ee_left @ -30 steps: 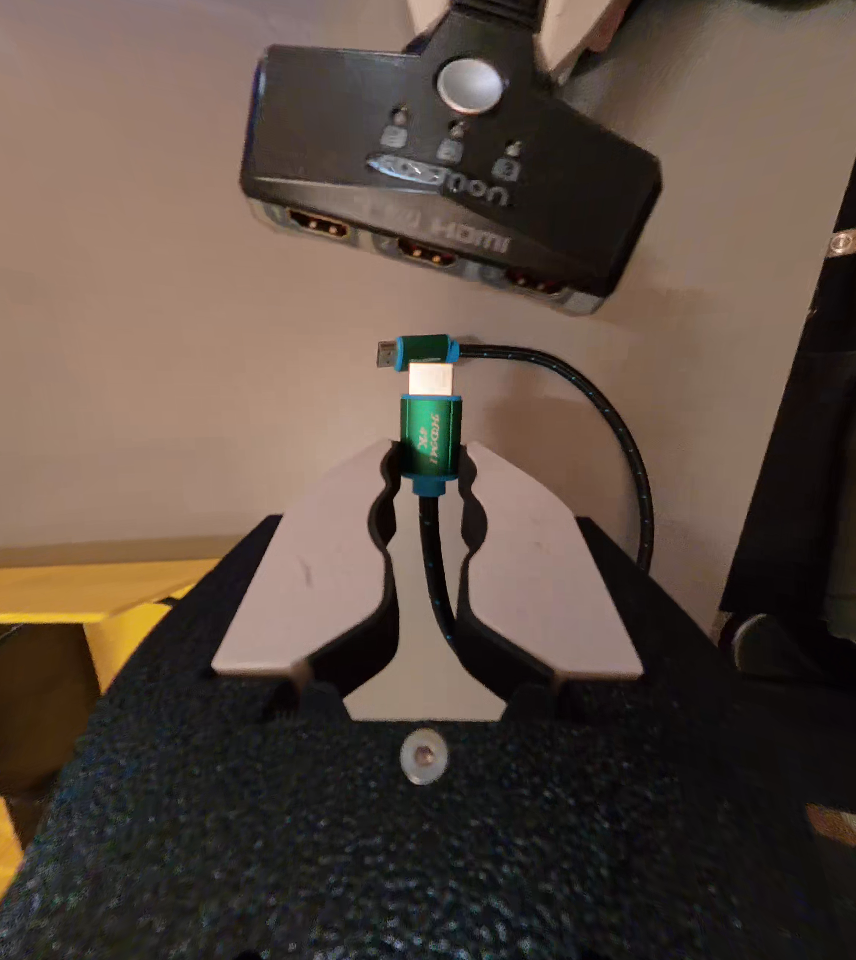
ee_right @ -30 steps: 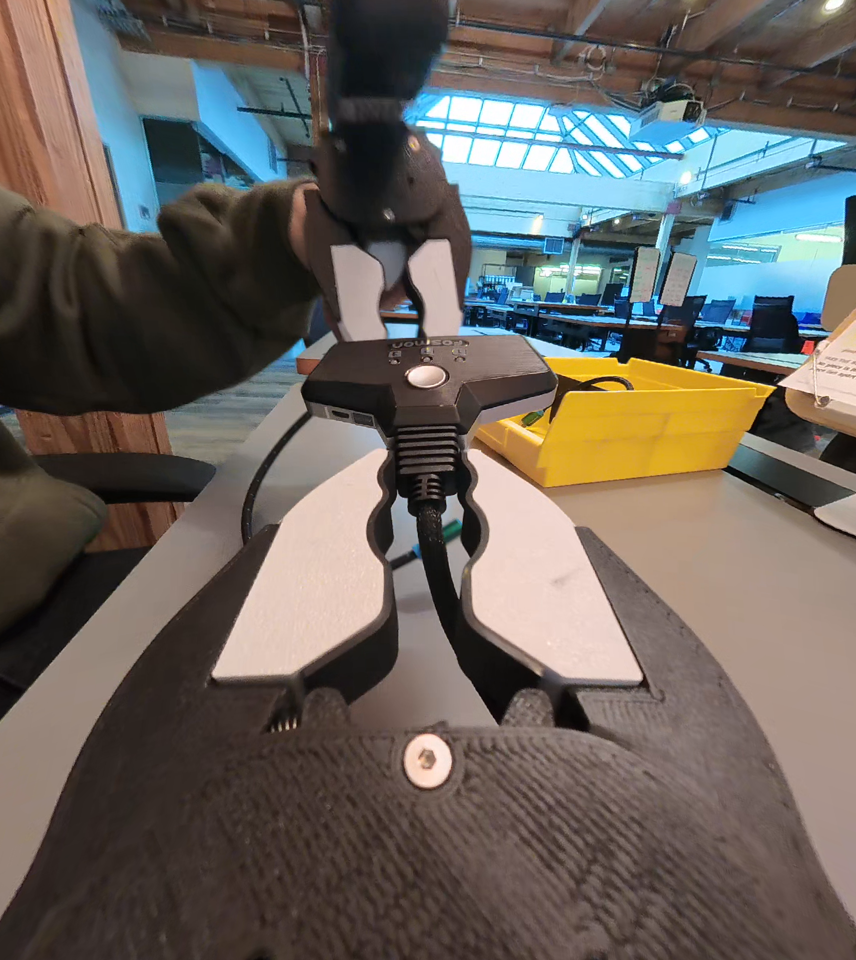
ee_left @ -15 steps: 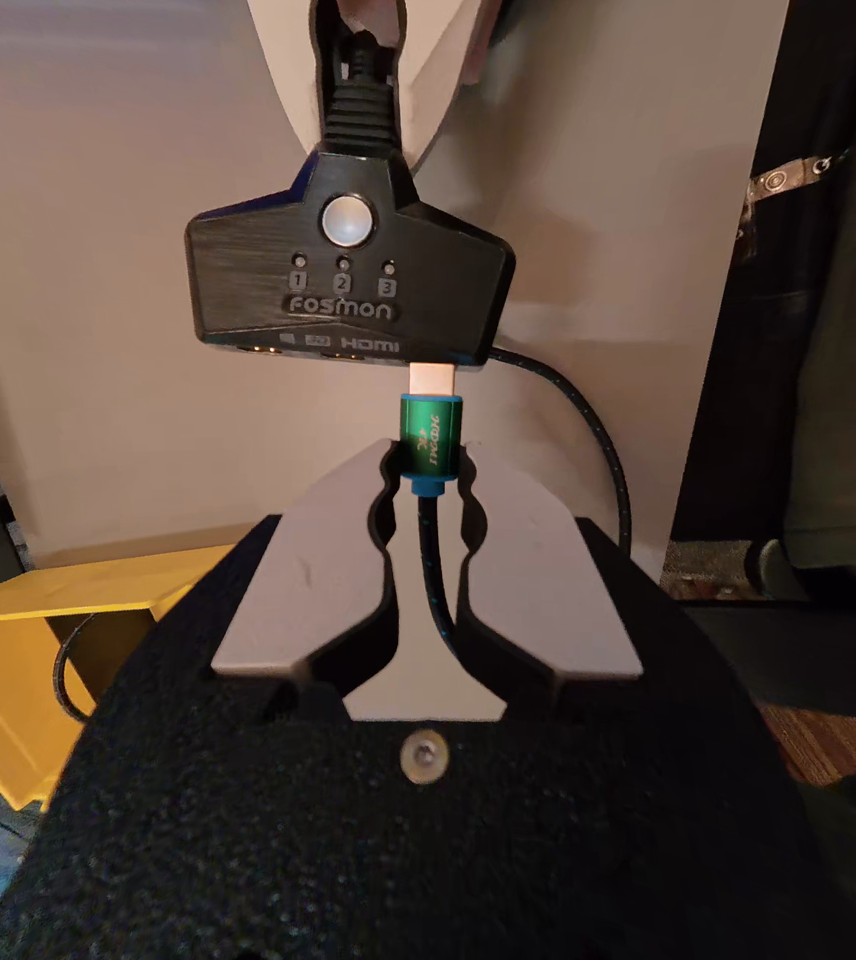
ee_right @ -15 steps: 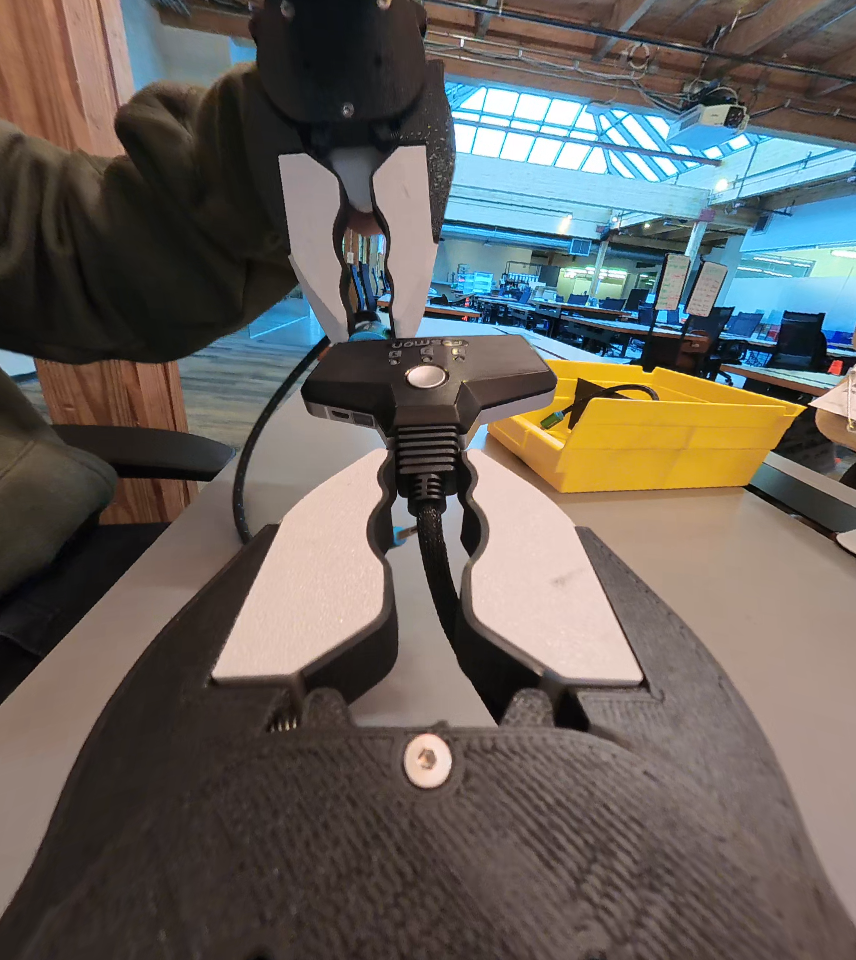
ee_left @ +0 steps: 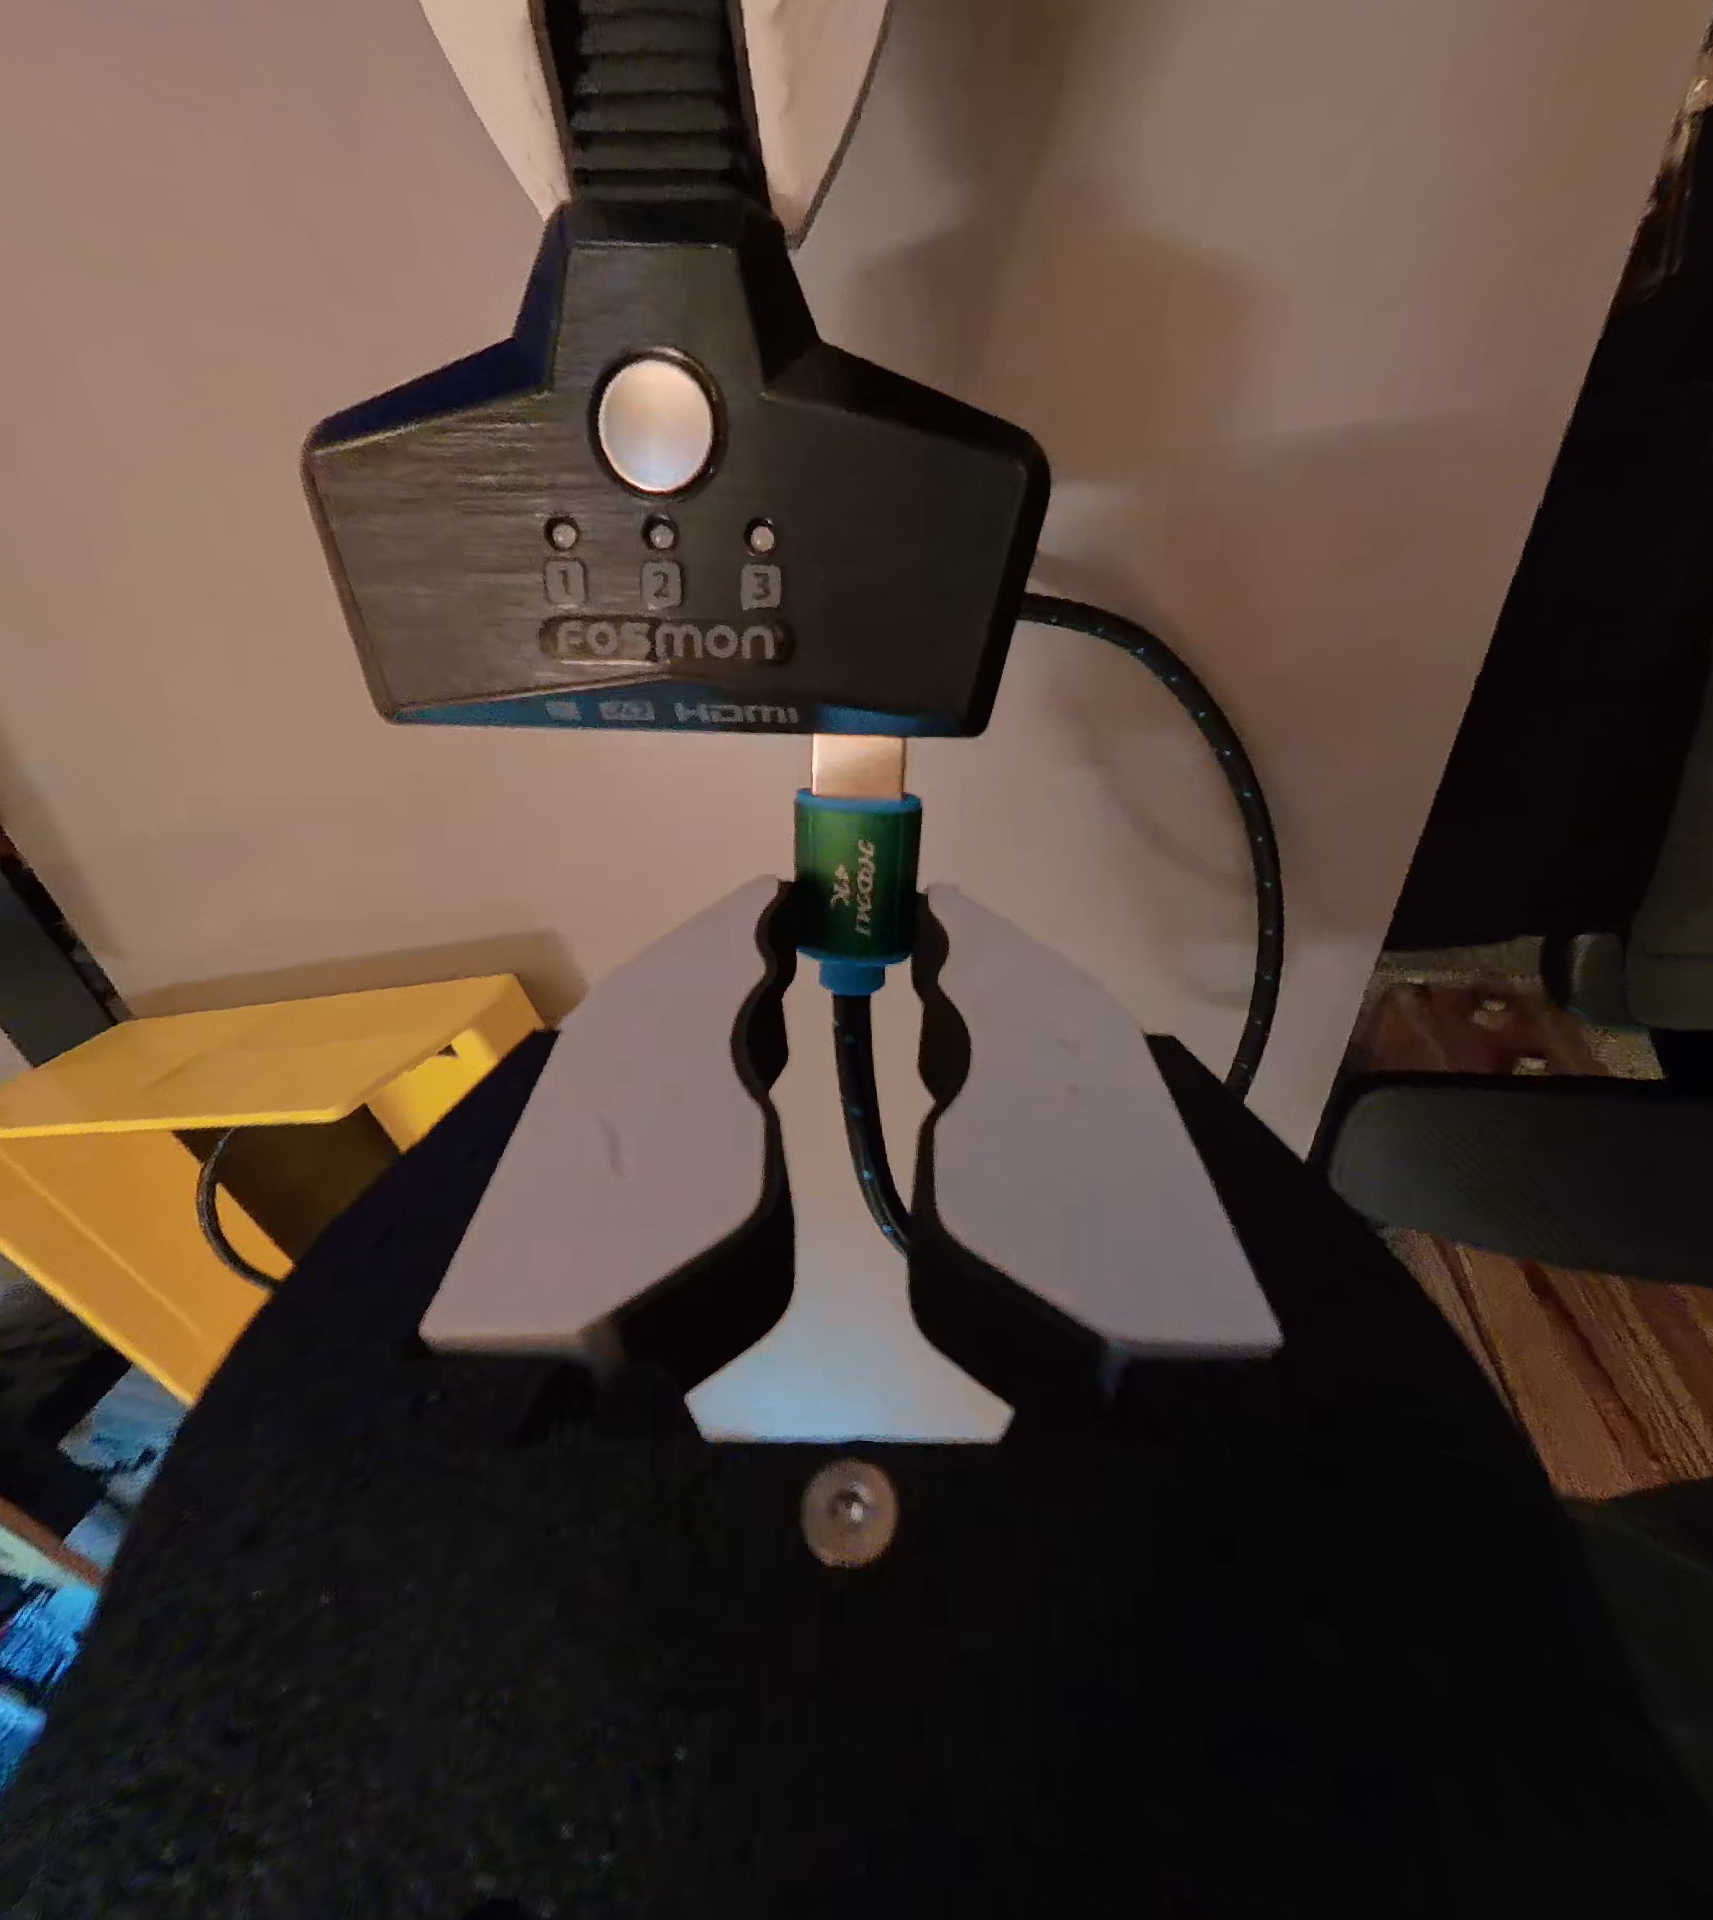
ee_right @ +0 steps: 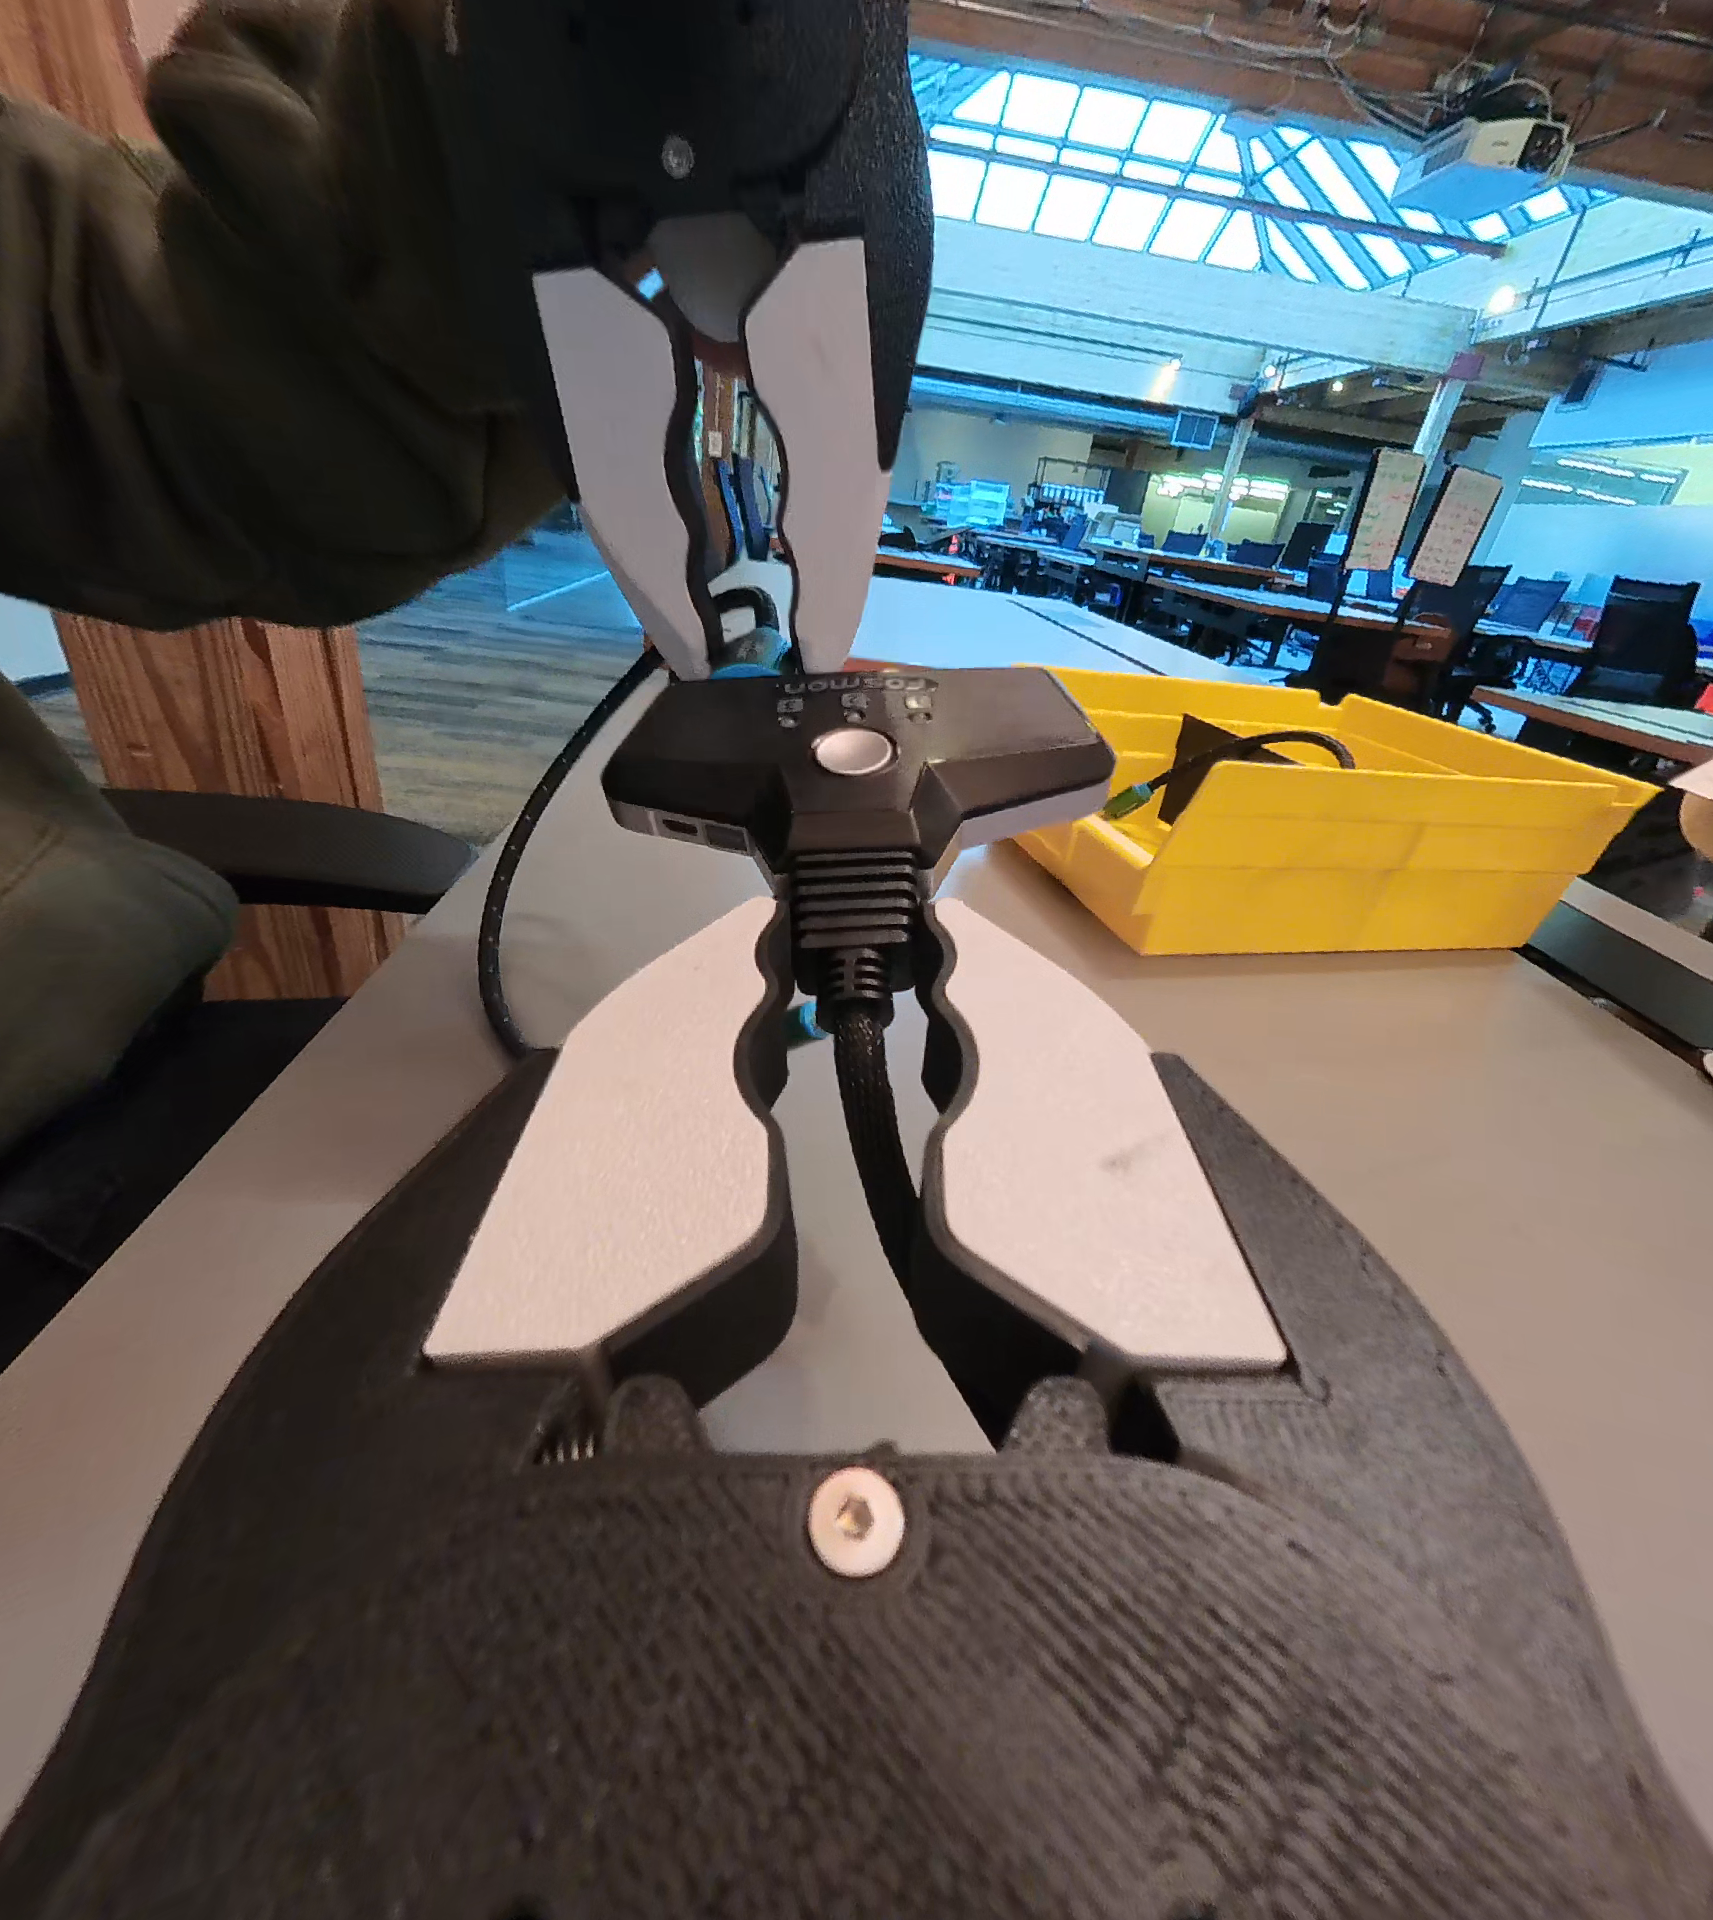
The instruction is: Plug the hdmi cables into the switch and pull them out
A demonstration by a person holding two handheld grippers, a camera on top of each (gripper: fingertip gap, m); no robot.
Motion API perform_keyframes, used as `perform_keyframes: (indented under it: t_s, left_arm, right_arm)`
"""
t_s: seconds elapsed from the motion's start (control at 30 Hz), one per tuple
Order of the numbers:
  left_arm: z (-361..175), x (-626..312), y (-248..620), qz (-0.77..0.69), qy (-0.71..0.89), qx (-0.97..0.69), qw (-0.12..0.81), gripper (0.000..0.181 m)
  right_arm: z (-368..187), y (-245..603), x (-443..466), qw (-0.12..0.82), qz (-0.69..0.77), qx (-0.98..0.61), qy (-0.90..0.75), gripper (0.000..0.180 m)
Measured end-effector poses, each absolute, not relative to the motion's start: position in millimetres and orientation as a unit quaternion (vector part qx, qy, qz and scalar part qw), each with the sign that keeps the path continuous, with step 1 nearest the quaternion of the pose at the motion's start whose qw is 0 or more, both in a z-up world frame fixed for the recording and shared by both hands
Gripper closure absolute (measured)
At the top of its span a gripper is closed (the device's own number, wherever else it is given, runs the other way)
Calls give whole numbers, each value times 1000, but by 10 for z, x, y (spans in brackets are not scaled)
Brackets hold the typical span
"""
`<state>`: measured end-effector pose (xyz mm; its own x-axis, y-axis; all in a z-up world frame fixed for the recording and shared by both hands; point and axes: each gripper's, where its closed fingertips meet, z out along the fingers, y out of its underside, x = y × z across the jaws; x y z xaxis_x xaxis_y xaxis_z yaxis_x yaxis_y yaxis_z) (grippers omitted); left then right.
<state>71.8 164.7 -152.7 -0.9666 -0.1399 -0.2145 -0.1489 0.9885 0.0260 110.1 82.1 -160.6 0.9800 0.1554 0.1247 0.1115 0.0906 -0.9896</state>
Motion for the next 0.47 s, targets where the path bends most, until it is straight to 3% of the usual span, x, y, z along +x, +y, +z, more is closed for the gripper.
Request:
perform_keyframes:
  t_s: [0.03, 0.27, 0.47]
  left_arm:
    - [-1543, 709, 1668, 35, 991, -73, 106, 161]
    - [-1621, 706, 1781, 122, 983, -63, 119, 160]
    - [-1634, 660, 1723, 59, 993, -61, 78, 161]
  right_arm:
    - [-1622, 830, 1096, 727, 12, -679, -101, 158]
    - [-1702, 903, 1076, 702, -12, -704, -107, 158]
    - [-1691, 873, 1053, 706, -8, -698, -120, 157]
